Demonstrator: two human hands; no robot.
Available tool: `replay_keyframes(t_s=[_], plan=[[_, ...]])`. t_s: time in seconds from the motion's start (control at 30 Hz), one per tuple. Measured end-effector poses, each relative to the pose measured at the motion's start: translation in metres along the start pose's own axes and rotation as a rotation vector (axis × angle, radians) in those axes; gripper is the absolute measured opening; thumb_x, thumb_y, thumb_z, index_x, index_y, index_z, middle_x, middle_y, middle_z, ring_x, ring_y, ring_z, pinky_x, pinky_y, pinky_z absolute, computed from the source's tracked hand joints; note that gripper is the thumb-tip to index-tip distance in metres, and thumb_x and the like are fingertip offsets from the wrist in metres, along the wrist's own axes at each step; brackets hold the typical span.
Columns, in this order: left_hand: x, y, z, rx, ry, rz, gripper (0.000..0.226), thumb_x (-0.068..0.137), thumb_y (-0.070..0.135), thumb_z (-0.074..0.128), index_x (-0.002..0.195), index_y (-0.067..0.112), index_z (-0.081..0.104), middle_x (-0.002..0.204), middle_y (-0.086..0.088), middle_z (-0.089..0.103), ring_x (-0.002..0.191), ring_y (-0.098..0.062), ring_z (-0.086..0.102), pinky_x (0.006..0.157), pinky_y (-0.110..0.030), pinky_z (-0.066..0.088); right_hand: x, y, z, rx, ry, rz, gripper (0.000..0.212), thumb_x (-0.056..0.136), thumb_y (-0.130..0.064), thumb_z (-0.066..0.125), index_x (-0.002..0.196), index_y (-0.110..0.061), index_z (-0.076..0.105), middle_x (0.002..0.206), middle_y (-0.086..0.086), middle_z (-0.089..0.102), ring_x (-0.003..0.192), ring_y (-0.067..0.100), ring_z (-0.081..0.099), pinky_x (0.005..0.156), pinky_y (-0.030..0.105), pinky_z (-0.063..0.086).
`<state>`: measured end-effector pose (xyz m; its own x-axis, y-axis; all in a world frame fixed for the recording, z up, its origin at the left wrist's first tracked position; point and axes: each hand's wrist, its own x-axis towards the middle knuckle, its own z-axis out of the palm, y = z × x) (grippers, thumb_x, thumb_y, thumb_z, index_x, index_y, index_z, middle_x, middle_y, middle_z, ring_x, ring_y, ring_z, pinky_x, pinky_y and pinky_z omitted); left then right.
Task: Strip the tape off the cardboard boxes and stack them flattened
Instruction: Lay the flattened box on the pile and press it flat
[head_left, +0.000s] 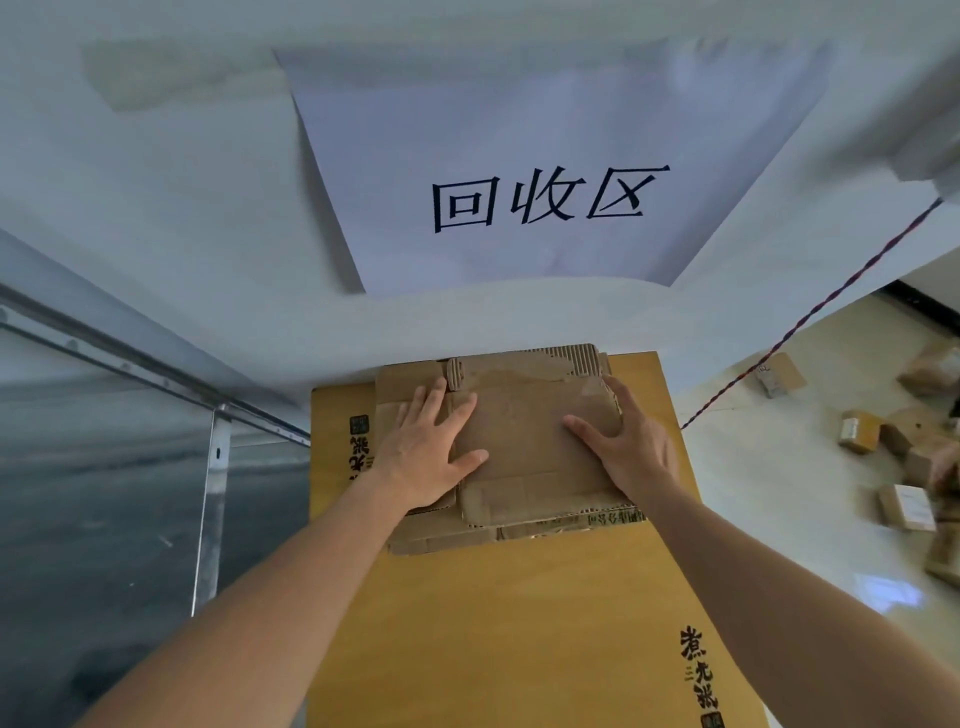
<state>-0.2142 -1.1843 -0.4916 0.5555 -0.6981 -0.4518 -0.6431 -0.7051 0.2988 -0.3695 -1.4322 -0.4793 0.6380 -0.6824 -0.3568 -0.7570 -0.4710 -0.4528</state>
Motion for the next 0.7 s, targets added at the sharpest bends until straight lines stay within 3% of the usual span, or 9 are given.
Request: replay_keyframes(t_s=[0.1, 0.17, 0.23, 0.33, 0.47, 0.57, 0.7], plan=[[0.003, -0.006, 0.008, 0.042, -0.004, 0.015, 0.085, 0.094, 0.081, 0.021, 0.161, 0.042, -0.014, 0.166, -0.005, -0.033, 0.154, -0.028, -0.025, 0.124, -0.042, -0.013, -0.002, -0.002, 0.007, -0.208, 0.001, -0.011, 0.077, 0.077, -0.099, 0.029, 0.142, -0.059, 0.025, 0.12, 0.003, 0.06, 0.101, 0.033, 0.066, 0.075, 0.04, 0.048], [0.002, -0.005, 0.017, 0.093, 0.001, 0.016, 0.085, 0.095, 0.077, 0.019, 0.157, 0.04, -0.026, 0.161, -0.007, -0.042, 0.152, -0.031, -0.032, 0.123, -0.043, -0.016, -0.005, -0.008, 0.012, -0.335, 0.022, -0.037, 0.064, 0.089, -0.085, 0.038, 0.142, -0.051, 0.03, 0.131, 0.007, 0.047, 0.109, 0.036, 0.062, 0.082, 0.044, 0.05], [0.0, -0.003, 0.028, 0.148, 0.025, 0.009, 0.085, 0.097, 0.073, 0.017, 0.152, 0.038, -0.037, 0.156, -0.009, -0.049, 0.149, -0.034, -0.037, 0.124, -0.047, -0.017, -0.009, -0.018, 0.018, -0.459, 0.041, -0.138, 0.062, 0.097, -0.064, 0.052, 0.15, -0.045, 0.028, 0.152, 0.011, 0.027, 0.136, 0.039, 0.043, 0.103, 0.048, 0.046], [0.001, 0.001, 0.032, 0.17, 0.033, -0.006, 0.087, 0.098, 0.071, 0.019, 0.15, 0.035, -0.041, 0.155, -0.011, -0.051, 0.147, -0.035, -0.04, 0.125, -0.051, -0.014, -0.009, -0.039, 0.02, -0.519, -0.195, -0.244, 0.084, 0.096, -0.055, 0.06, 0.159, -0.052, 0.005, 0.171, 0.004, -0.006, 0.157, 0.042, 0.003, 0.118, 0.055, 0.037], [0.002, 0.018, 0.019, 0.141, -0.021, -0.081, 0.094, 0.099, 0.063, 0.045, 0.159, 0.036, -0.023, 0.163, -0.012, -0.037, 0.153, -0.039, -0.026, 0.126, -0.061, -0.002, -0.009, -0.061, 0.015, -0.615, -0.435, -0.17, 0.128, 0.072, -0.056, 0.086, 0.153, -0.062, -0.013, 0.168, 0.004, -0.027, 0.154, 0.05, -0.012, 0.117, 0.062, 0.034], [0.0, 0.024, 0.004, 0.04, -0.121, -0.132, 0.109, 0.088, 0.049, 0.075, 0.161, 0.045, -0.006, 0.166, -0.006, -0.031, 0.155, -0.039, -0.019, 0.123, -0.063, 0.006, -0.011, -0.066, 0.014, -0.624, -0.454, -0.168, 0.132, 0.071, -0.051, 0.088, 0.152, -0.062, -0.016, 0.167, 0.008, -0.029, 0.153, 0.052, -0.011, 0.113, 0.063, 0.04], [0.003, 0.018, -0.018, -0.01, -0.211, -0.122, 0.12, 0.075, 0.047, 0.089, 0.162, 0.049, 0.006, 0.17, -0.002, -0.024, 0.157, -0.037, -0.012, 0.124, -0.061, 0.014, -0.008, -0.067, 0.017, -0.621, -0.463, -0.169, 0.131, 0.073, -0.049, 0.088, 0.153, -0.061, -0.016, 0.167, 0.009, -0.03, 0.152, 0.054, -0.011, 0.114, 0.064, 0.039]])
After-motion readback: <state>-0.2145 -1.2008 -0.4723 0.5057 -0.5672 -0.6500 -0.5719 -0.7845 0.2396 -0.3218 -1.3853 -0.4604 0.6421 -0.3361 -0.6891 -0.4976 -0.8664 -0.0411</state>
